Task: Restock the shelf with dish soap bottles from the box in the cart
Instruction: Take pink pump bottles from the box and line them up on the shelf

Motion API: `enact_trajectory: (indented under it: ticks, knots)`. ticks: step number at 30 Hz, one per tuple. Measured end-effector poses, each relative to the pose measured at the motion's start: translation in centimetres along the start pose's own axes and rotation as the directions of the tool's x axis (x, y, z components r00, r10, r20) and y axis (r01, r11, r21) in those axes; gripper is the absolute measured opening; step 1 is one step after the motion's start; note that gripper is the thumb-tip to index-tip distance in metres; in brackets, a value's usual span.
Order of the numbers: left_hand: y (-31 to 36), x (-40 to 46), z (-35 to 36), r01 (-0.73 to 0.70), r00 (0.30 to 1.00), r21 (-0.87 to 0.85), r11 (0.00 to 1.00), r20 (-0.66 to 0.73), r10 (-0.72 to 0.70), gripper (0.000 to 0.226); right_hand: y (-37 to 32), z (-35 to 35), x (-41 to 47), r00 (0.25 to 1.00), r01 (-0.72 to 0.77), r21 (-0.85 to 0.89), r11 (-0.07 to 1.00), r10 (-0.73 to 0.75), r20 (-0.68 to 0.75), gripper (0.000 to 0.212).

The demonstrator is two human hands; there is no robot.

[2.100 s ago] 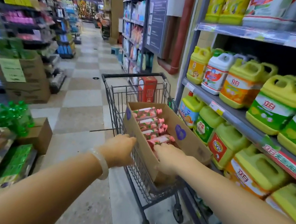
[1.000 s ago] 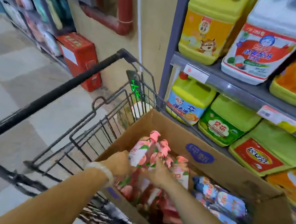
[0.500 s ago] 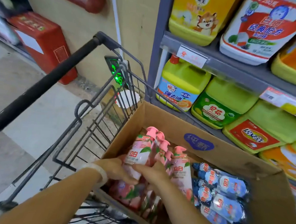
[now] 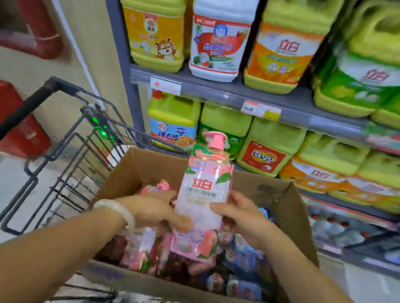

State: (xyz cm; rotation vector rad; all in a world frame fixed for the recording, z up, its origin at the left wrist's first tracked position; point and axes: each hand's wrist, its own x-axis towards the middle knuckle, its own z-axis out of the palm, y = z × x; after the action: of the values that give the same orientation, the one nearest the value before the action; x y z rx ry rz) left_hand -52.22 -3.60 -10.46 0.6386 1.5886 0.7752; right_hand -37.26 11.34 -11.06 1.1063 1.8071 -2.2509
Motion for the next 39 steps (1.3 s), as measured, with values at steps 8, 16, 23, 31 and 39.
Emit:
enact_trajectory:
  ticks: [8,16,23,31,39]
  knots:
    - [12.8,1.3,17.0,-0.324,0.942,0.080,0.943,0.123,0.313,0.039,-0.5,-15.2,-15.8,0.951,0.250,0.112,0.962,-0.222,-0.216,0.020]
    - [24.6,1.4,36.2,-0.522,0.851,0.231,0.821,0.203,0.484,0.065,0.3,-28.9,-34.2,0.811,0.441,0.084,0.894,-0.357,-0.463,0.026]
    - [32.6,1.0,50.1,-0.668,0.729,0.245,0.702,0.403,0.553,0.035,1.7,-37.9,-45.8,0.668,0.490,0.028,0.871,-0.354,-0.655,0.027]
    - [41.7,6.4,62.3,-0.785,0.591,0.172,0.595,0.497,0.635,0.058,1.8,-49.7,-53.0,0.493,0.528,-0.090,0.844,-0.391,-0.777,0.026]
    - [54.8,15.6,72.4,-0.840,0.519,0.108,0.532,0.448,0.728,0.056,-3.8,-66.6,-55.4,0.435,0.520,-0.187,0.834,-0.447,-0.782,0.028]
